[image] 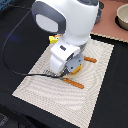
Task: Interact with the objects in diverse but meaningful ways.
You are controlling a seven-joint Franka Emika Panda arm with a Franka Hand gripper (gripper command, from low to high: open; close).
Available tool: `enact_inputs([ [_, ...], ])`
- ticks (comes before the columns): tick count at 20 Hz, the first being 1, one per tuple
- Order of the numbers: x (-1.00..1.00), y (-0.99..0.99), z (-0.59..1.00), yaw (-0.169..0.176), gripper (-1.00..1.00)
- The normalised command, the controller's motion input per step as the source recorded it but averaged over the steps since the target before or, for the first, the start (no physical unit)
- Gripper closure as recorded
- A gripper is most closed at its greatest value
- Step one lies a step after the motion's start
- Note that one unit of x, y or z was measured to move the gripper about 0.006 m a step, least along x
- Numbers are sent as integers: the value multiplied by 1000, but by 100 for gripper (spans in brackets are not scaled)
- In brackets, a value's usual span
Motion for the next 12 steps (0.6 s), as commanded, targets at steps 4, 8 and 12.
enact_inputs([
  [4, -319, -34, -140, 0, 100],
  [8, -286, -63, -87, 0, 100],
  [12, -291, -41, 176, 0, 100],
])
